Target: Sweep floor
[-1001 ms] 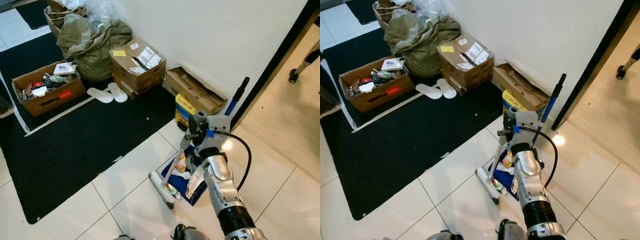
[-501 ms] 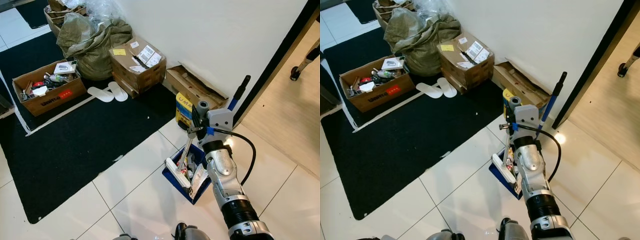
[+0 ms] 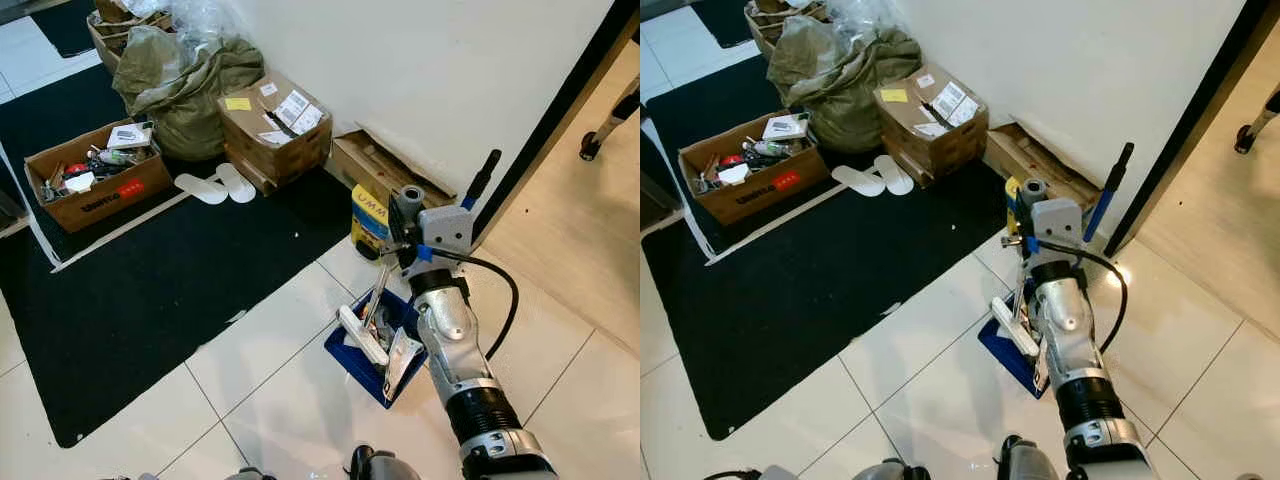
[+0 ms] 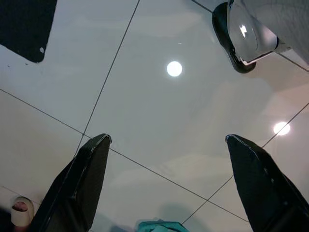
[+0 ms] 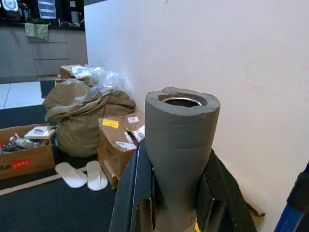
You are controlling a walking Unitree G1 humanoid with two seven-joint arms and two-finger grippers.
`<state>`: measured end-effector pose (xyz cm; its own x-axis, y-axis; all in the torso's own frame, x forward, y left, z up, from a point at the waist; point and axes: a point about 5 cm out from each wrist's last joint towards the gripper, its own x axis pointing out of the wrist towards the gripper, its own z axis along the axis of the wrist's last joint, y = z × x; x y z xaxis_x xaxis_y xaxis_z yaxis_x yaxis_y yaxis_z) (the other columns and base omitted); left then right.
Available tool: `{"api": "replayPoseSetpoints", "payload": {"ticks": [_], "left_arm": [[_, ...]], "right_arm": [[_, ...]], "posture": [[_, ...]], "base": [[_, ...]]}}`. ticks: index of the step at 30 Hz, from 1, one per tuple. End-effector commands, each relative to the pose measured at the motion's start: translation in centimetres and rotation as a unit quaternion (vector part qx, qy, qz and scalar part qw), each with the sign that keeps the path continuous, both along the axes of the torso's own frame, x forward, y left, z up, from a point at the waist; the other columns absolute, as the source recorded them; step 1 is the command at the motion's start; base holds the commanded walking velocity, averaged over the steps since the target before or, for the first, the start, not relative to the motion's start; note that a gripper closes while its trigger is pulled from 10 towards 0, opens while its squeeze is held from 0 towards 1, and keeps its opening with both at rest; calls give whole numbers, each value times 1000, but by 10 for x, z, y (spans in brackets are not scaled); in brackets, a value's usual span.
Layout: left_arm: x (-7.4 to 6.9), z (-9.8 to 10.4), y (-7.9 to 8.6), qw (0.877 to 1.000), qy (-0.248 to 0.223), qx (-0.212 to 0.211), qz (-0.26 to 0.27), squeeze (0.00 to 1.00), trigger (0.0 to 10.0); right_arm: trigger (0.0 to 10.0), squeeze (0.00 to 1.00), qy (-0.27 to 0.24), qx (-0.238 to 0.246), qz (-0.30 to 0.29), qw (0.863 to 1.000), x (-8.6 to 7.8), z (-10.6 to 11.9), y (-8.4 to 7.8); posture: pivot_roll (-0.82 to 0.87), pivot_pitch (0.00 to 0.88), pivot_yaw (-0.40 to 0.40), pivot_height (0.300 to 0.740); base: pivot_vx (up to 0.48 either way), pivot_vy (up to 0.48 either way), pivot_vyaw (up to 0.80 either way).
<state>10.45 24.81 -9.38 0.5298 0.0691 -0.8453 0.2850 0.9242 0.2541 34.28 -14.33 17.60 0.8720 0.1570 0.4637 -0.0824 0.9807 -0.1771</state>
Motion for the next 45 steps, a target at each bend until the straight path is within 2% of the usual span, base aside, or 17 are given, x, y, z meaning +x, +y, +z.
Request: {"api": "replayPoseSetpoints", "payload": {"ticks": [1, 2, 11, 24, 32, 36, 38, 39, 41, 43, 44, 45], "left_arm": [[-11, -3, 2, 1000, 20, 2, 3, 0, 10000], [-5, -3, -2, 1000, 15, -1, 3, 0, 10000], [5, -2, -6, 1000, 6, -3, 6, 0, 10000], [12, -1, -5, 1000, 9, 1, 12, 0, 10000], [26, 0, -15, 1000, -1, -5, 20, 0, 10000], [30, 1, -18, 1000, -4, -8, 23, 0, 10000], [30, 0, -19, 1000, -3, -8, 24, 0, 10000], [30, 0, -19, 1000, -3, -8, 24, 0, 10000], [28, -1, -19, 1000, 0, -9, 29, 0, 10000], [28, -1, -19, 1000, 0, -9, 29, 0, 10000], [27, -1, -20, 999, 2, -9, 30, 0, 10000], [27, -1, -20, 999, 2, -9, 30, 0, 10000]], "right_arm": [[10000, 0, -31, -2, 5, 999, 0, 10, 2], [10000, 0, -41, 0, 5, 999, 3, 16, 3], [10000, 0, -59, 5, 3, 998, 7, 27, 3], [10000, 0, -84, 31, 7, 996, 10, 43, 6], [10000, 0, -99, 35, 19, 994, 14, 58, 7], [10000, 0, -78, 52, 35, 995, 17, 60, 11], [10000, 0, -31, 70, 58, 995, 21, 55, 15], [10000, 0, -31, 70, 58, 995, 21, 55, 15], [10000, 0, 40, 94, 95, 990, 24, 42, 21], [10000, 0, 40, 94, 95, 990, 24, 42, 21], [10000, 0, 69, 96, 119, 986, 23, 34, 25], [10000, 0, 69, 96, 119, 986, 23, 34, 25]], "posture": [[24, 217, 35, 740], [20, 207, 33, 740], [16, 176, 33, 740], [1, 115, 35, 740], [-10, 66, 16, 740], [-15, 45, 7, 740], [-16, 39, 4, 740], [-16, 39, 4, 740], [-15, 33, -4, 740], [-15, 33, -4, 740], [-14, 36, -5, 740], [-14, 36, -5, 740]], "base": [[0, 0, 0], [0, 0, 0], [0, 0, 0], [0, 0, 0], [0, 0, 0], [0, 0, 0], [0, 0, 0], [0, 0, 0], [0, 0, 0], [0, 0, 0], [0, 0, 0], [0, 0, 0]]}}
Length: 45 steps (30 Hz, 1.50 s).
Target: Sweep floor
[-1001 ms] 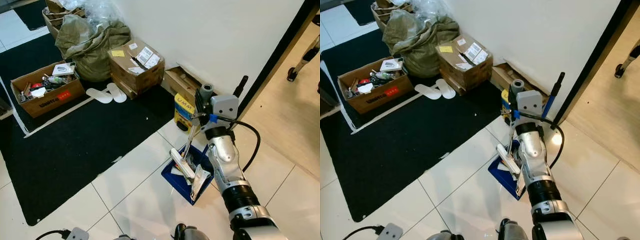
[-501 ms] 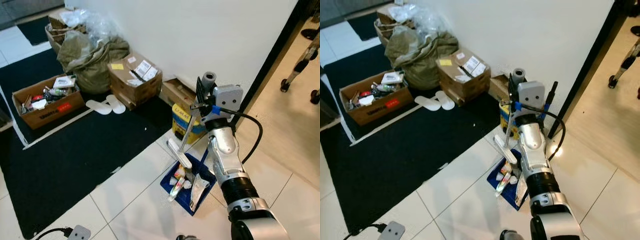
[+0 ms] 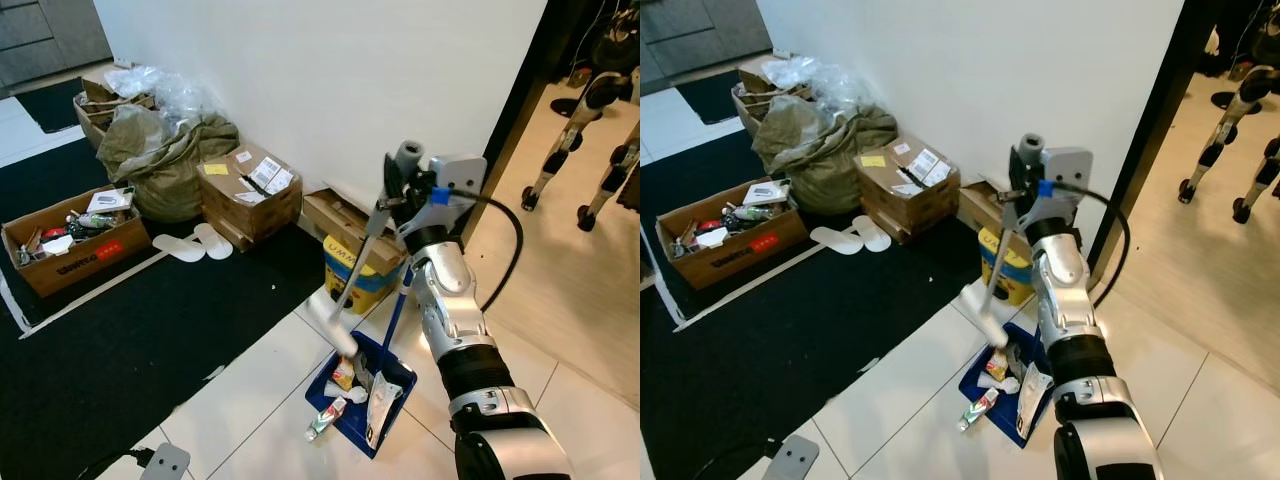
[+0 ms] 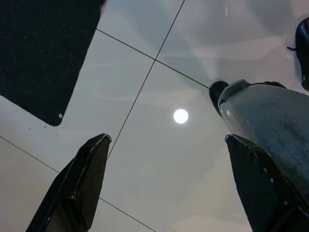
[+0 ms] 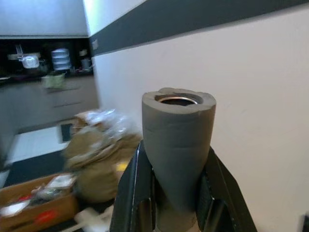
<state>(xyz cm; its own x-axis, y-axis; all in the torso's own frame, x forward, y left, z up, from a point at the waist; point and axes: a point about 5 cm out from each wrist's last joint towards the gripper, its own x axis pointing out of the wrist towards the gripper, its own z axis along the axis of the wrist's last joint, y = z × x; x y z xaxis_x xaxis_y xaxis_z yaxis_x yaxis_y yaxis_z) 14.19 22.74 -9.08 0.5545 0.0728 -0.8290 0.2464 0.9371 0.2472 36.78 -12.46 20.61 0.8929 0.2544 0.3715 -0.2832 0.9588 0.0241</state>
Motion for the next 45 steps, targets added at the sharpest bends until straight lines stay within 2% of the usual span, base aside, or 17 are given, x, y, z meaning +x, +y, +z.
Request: {"api": "replayPoseSetpoints", "payload": {"ticks": [1, 2, 5, 7, 11, 13, 15, 16, 18, 20, 26, 33, 34, 40, 42, 44, 45], "left_arm": [[-10, -4, 1, 1000, 18, -1, 14, 0, 10000], [-13, -5, 1, 1000, 21, -2, 16, 0, 10000], [-16, -6, 0, 1000, 24, -2, 18, 0, 10000], [-24, -8, 0, 999, 32, -2, 19, 0, 10000], [-27, -9, 1, 999, 35, -2, 19, 0, 10000], [-33, -10, 4, 999, 40, 1, 18, 0, 10000], [-33, -10, 4, 999, 40, 1, 18, 0, 10000], [-41, -10, 9, 999, 45, 5, 15, 0, 10000], [-41, -10, 9, 999, 45, 5, 15, 0, 10000], [-46, -10, 12, 999, 48, 7, 12, 0, 10000], [-53, -10, 17, 998, 54, 13, 4, 0, 10000], [-53, -9, 21, 999, 52, 14, 3, 0, 10000], [-52, -8, 21, 999, 50, 15, 3, 0, 10000], [-50, -7, 23, 999, 46, 15, 1, 0, 10000], [-50, -7, 23, 999, 46, 15, 1, 0, 10000], [-50, -7, 23, 999, 47, 16, 0, 0, 10000], [-50, -7, 23, 999, 47, 16, 0, 0, 10000]], "right_arm": [[10000, 0, -4, 9, 21, 1000, -2, 4, 6], [10000, 0, 18, 8, 48, 999, -4, -4, 11], [10000, 0, 34, 2, 71, 997, -8, -11, 15], [10000, 0, 66, -10, 101, 993, -15, -28, 23], [10000, 0, 82, -13, 111, 990, -19, -35, 26], [10000, 0, 121, -38, 124, 984, -28, -57, 34], [10000, 0, 121, -38, 124, 984, -28, -57, 34], [10000, 0, 164, -47, 127, 977, -43, -86, 37], [10000, 0, 164, -47, 127, 977, -43, -86, 37], [10000, 0, 177, -43, 120, 976, -50, -97, 36], [10000, 0, 146, -36, 77, 986, -49, -93, 32], [10000, 0, 105, -40, 30, 993, -46, -83, 26], [10000, 0, 82, -40, 8, 996, -46, -79, 24], [10000, 0, 38, -43, -41, 998, -47, -72, 18], [10000, 0, 38, -43, -41, 998, -47, -72, 18], [10000, 0, 19, -72, -63, 995, -46, -70, 13], [10000, 0, 19, -72, -63, 995, -46, -70, 13]], "posture": [[-14, 36, -5, 740], [-13, 44, -4, 740], [-12, 50, -3, 740], [-6, 78, 2, 740], [-5, 81, 2, 740], [1, 126, 8, 740], [1, 126, 8, 740], [9, 165, 21, 740], [9, 165, 21, 740], [11, 177, 27, 740], [18, 205, 44, 740], [23, 213, 49, 740], [26, 218, 53, 740], [26, 228, 63, 740], [26, 228, 63, 740], [29, 228, 65, 740], [29, 228, 65, 740]], "base": [[0, 0, 0], [0, 0, 0], [0, 0, 0], [0, 0, 0], [0, 0, 0], [0, 0, 0], [0, 0, 0], [0, 0, 0], [0, 0, 0], [0, 0, 0], [0, 0, 0], [0, 0, 0], [0, 0, 0], [0, 0, 0], [0, 0, 0], [0, 0, 0], [0, 0, 0]]}}
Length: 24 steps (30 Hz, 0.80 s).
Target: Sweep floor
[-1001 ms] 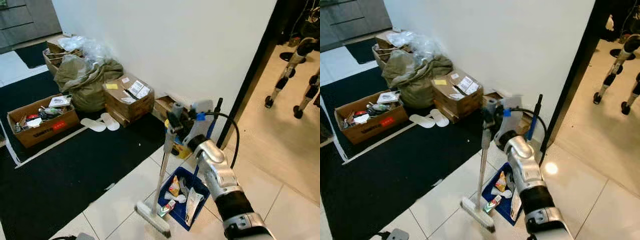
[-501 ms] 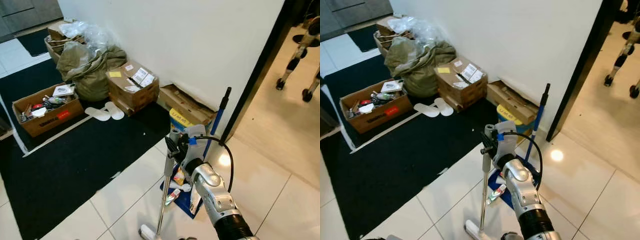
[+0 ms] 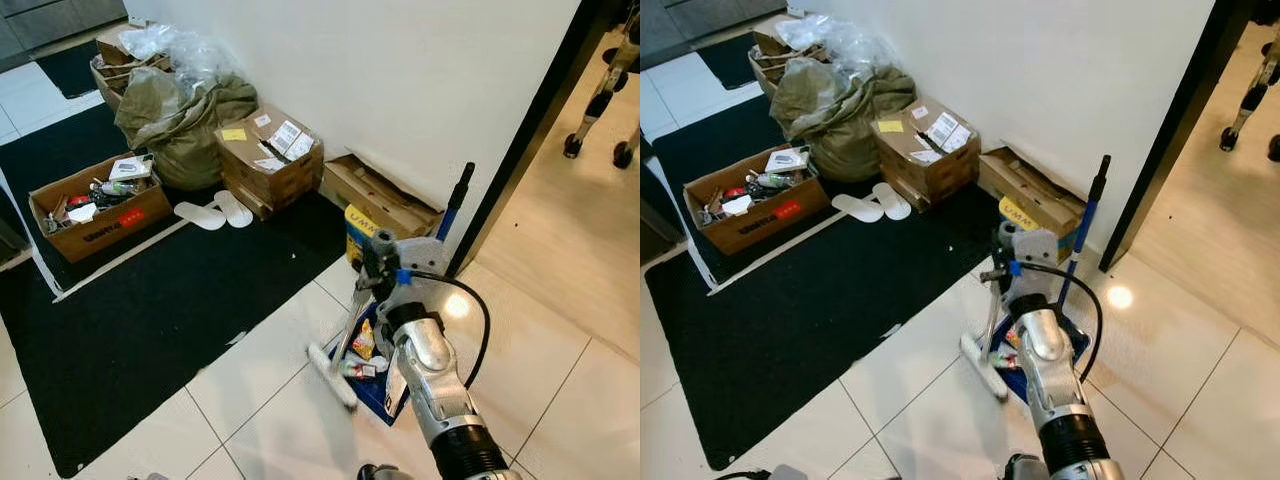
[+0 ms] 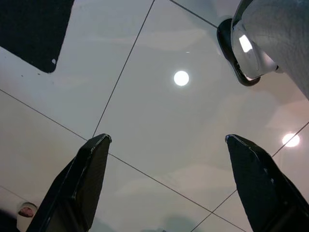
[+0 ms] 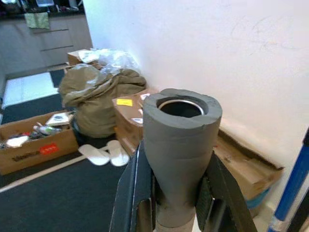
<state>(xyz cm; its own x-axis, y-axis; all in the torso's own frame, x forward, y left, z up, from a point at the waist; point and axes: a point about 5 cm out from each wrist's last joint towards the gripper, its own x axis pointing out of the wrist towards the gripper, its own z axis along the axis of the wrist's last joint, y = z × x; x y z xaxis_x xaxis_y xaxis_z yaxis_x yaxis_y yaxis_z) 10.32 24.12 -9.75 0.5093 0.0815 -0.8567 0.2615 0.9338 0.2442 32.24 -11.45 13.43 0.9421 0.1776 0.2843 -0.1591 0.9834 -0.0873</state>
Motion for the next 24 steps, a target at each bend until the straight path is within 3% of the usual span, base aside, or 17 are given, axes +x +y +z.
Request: {"api": "replayPoseSetpoints", "payload": {"ticks": [1, 4, 11, 24], "left_arm": [[-12, -1, 10, 1000, 20, 11, 1, 0, 10000], [-13, 0, 11, 1000, 21, 12, 1, 0, 10000], [-12, 0, 11, 1000, 20, 12, 2, 0, 10000], [-9, -1, 8, 1000, 19, 10, 1, 0, 10000]], "right_arm": [[10000, 0, -25, -43, -4, 999, 0, 2, 1], [10000, 0, -39, -76, -8, 996, 1, 2, 0], [10000, 0, -70, -97, -9, 993, 2, 10, 2], [10000, 0, -97, -86, -16, 991, 5, 21, 0]], "posture": [[30, 227, 64, 740], [31, 226, 65, 740], [29, 225, 66, 740], [23, 212, 56, 740]], "base": [[0, 0, 0], [0, 0, 0], [0, 0, 0], [0, 0, 0]]}}
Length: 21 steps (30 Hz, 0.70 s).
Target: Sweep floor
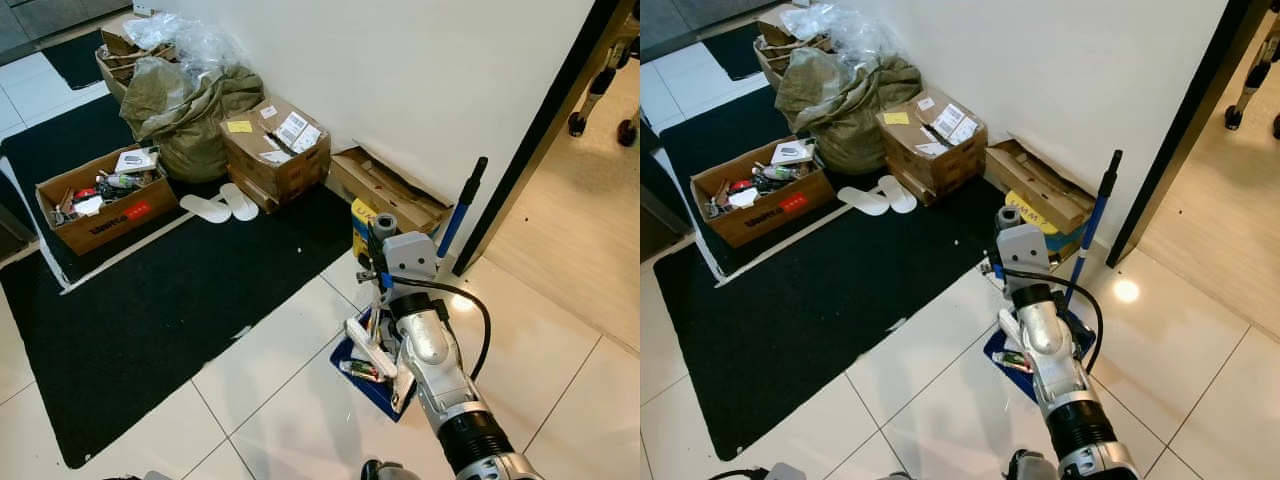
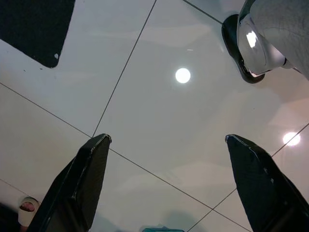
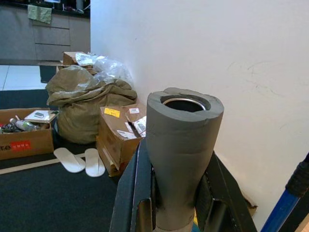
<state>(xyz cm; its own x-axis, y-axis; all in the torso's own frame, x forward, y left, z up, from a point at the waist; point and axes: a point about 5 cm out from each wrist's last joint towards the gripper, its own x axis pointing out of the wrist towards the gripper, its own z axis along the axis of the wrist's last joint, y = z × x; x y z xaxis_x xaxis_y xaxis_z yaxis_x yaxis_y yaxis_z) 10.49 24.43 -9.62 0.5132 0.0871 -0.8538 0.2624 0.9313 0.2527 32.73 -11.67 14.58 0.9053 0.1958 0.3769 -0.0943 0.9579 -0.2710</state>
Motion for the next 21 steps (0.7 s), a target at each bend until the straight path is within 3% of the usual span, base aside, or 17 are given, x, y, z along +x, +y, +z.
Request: {"api": "replayPoseSetpoints", "payload": {"ticks": [1, 12, 15, 21], "left_arm": [[-11, -2, 5, 1000, 21, 6, 2, 0, 10000], [-8, -3, 0, 1000, 21, 2, 2, 0, 10000], [-4, -4, -5, 1000, 20, -1, 2, 0, 10000], [-1, -4, -8, 1000, 19, -3, 3, 0, 10000]], "right_arm": [[10000, 0, -29, -2, 7, 1000, 0, 9, 2], [10000, 0, -64, 6, 8, 998, 6, 28, 2], [10000, 0, -86, 13, 13, 996, 10, 44, 0], [10000, 0, -85, 21, 20, 996, 13, 51, 1]], "posture": [[23, 212, 56, 740], [12, 187, 40, 740], [-2, 164, 31, 740], [-7, 149, 25, 740]], "base": [[0, 0, 0], [0, 0, 0], [0, 0, 0], [0, 0, 0]]}}
